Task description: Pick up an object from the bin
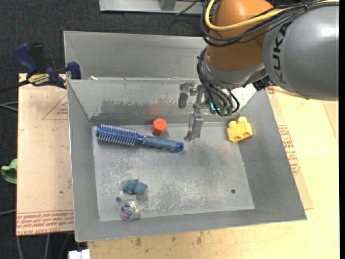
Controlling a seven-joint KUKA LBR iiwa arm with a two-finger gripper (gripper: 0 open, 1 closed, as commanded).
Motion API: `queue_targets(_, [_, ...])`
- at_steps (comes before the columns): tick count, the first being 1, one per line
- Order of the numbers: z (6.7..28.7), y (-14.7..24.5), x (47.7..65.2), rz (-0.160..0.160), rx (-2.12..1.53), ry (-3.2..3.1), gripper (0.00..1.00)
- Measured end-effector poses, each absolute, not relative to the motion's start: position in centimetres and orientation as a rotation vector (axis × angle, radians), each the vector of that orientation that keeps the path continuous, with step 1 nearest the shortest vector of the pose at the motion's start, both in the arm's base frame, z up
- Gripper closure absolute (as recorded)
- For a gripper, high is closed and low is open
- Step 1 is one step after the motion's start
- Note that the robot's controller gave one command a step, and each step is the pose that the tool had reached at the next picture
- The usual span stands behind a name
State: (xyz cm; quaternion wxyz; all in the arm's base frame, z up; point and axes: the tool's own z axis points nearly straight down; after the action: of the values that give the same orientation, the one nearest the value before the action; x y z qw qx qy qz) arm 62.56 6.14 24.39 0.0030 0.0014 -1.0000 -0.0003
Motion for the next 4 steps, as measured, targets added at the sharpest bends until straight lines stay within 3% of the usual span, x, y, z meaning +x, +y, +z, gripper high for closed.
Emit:
queue_targets(1, [6.5, 14.8, 64.0, -0.003, -0.131, -3.134, 0.00])
queue_targets(2, [10.1, 18.7, 62.6, -0.006, -0.340, -3.126, 0.00])
queue_targets(3, [11.0, 20.2, 61.5, -0.003, -0.572, -3.090, 0.00])
queue_targets(4, [6.9, 19.2, 61.5, 0.000, -0.863, -3.019, 0.00])
